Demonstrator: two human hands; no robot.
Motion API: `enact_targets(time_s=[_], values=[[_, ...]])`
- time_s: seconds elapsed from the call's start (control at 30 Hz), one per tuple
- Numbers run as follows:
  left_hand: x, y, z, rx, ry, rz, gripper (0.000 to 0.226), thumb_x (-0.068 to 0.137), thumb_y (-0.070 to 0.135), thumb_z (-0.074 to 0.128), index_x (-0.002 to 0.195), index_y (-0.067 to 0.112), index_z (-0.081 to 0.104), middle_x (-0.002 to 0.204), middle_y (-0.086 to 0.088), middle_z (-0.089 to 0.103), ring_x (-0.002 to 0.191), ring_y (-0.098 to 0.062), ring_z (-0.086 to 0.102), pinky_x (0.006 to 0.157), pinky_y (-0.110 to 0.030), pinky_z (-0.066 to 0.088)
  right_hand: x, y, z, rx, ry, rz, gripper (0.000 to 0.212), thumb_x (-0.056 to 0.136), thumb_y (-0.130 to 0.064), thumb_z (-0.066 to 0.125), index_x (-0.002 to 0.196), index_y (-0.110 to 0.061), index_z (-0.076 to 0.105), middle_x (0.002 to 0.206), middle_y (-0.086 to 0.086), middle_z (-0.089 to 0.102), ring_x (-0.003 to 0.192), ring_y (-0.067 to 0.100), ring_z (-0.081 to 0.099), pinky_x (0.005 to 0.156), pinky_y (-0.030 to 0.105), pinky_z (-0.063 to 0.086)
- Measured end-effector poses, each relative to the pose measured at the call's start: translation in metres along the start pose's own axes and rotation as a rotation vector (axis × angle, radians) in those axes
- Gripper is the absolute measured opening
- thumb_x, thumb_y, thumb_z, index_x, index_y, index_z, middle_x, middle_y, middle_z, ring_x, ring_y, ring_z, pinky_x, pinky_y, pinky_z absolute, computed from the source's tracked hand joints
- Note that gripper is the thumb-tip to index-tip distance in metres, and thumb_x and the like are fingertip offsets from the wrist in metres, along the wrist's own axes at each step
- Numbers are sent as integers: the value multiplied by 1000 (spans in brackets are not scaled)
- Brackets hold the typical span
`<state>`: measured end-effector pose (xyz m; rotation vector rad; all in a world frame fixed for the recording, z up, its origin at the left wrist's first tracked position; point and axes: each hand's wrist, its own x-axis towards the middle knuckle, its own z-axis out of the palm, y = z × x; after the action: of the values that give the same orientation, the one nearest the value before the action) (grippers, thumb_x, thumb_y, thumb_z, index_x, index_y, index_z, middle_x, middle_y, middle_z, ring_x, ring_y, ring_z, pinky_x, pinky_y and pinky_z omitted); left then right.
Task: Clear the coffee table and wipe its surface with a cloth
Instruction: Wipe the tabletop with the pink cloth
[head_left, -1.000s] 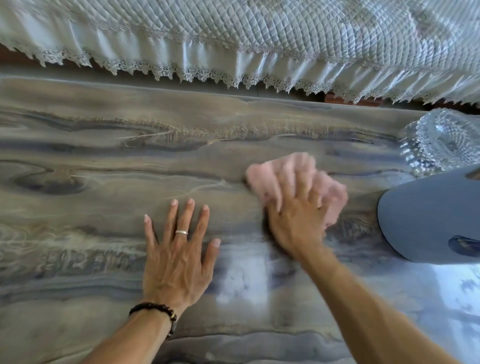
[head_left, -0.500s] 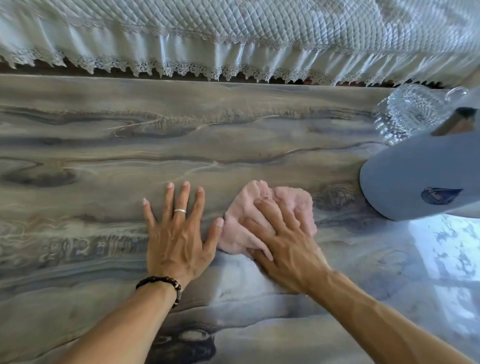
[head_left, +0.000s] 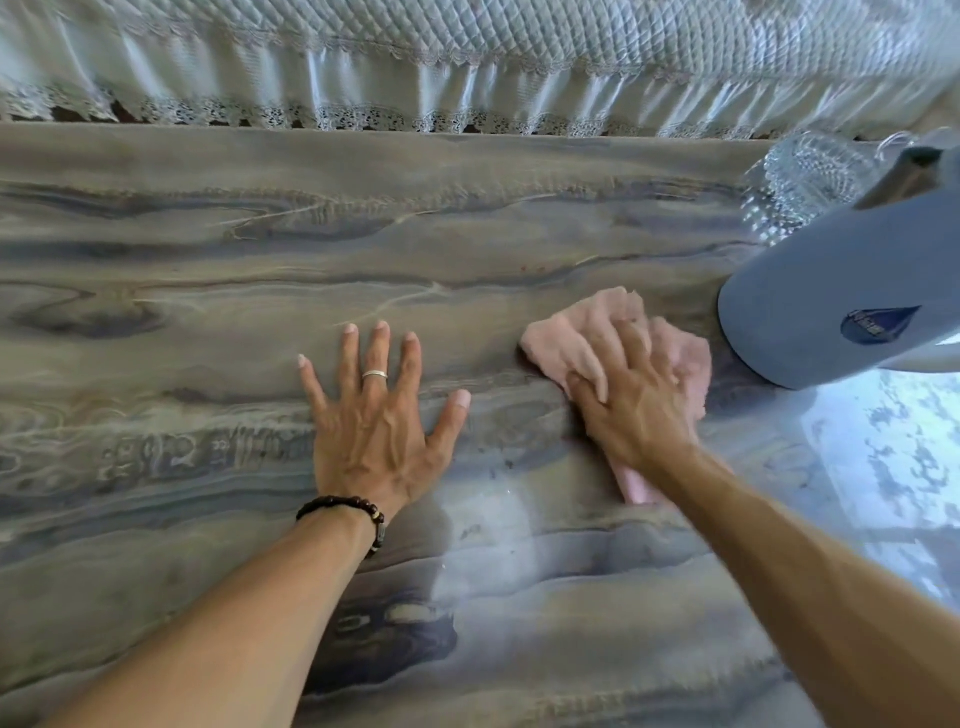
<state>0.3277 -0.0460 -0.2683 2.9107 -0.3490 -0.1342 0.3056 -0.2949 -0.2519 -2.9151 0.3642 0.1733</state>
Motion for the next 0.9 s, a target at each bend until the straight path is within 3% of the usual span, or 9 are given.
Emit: enact_targets(time_s=[0.07, 0.23, 0.37, 0.43, 0.47, 0.5, 0.57, 0.73, 0.9], values=[[2, -3, -1, -17, -9, -4, 82, 86, 69, 6, 149, 21, 28, 158, -10, 17, 147, -30, 2, 111, -64, -4, -21, -32, 22, -50, -30, 55, 59, 95, -50, 27, 151, -40, 13, 164, 7, 2, 149, 41, -5, 112, 72, 8], [-16, 0, -12, -122, 49, 127, 70, 93, 55, 13, 148, 15, 31, 157, -11, 20, 147, -28, 7, 114, -61, -1, -73, -8, 14, -137, -90, -567, 54, 95, -54, 35, 147, -38, 32, 158, 5, 26, 147, 36, 20, 113, 60, 23], [-72, 4, -6, -187, 104, 114, 62, 96, 45, 22, 141, 7, 42, 151, -16, 34, 143, -33, 21, 111, -64, 14, -47, -29, 15, 15, -11, -14, 52, 94, -54, 28, 144, -44, 22, 162, 5, 9, 149, 39, 2, 115, 61, 12], [-106, 11, -3, -188, 104, 89, 60, 97, 42, 24, 141, 6, 43, 150, -16, 36, 143, -33, 22, 111, -65, 13, -79, -58, 31, 17, -20, -74, 55, 96, -53, 22, 149, -45, 14, 165, 3, -2, 150, 36, -8, 110, 50, 5], [-120, 12, -1, -179, 105, 72, 60, 97, 41, 24, 141, 5, 43, 150, -16, 36, 143, -33, 22, 111, -65, 12, -99, -62, 37, -22, -60, -233, 56, 95, -55, 17, 150, -44, 15, 165, 2, 2, 151, 35, -5, 107, 66, 19], [-132, 11, 1, -160, 98, 49, 61, 97, 42, 24, 141, 5, 43, 150, -15, 36, 143, -33, 22, 111, -65, 12, -120, -56, 36, -69, -109, -401, 56, 95, -56, 16, 150, -43, 18, 164, 1, 8, 151, 34, 1, 115, 67, 9], [-147, 5, 4, -85, 52, 4, 64, 96, 46, 21, 140, 5, 45, 150, -14, 37, 143, -33, 23, 111, -65, 12, -126, -27, 26, -103, -122, -520, 52, 96, -57, 24, 146, -44, 23, 161, 0, 17, 149, 34, 12, 111, 65, 21], [-154, 1, 12, 19, -14, -15, 66, 94, 49, 25, 141, 6, 43, 150, -13, 37, 142, -34, 24, 109, -68, 13, -97, -39, 15, 132, -8, 69, 47, 100, -48, 33, 143, -48, 12, 163, 1, -1, 149, 34, -4, 114, 66, 13], [-154, 1, 13, 29, -12, -28, 67, 95, 50, 20, 141, 7, 44, 151, -12, 36, 143, -33, 23, 109, -67, 14, -163, -24, 32, -95, -98, -556, 52, 99, -50, 29, 150, -35, 31, 163, 6, 18, 150, 34, 13, 110, 65, 25]])
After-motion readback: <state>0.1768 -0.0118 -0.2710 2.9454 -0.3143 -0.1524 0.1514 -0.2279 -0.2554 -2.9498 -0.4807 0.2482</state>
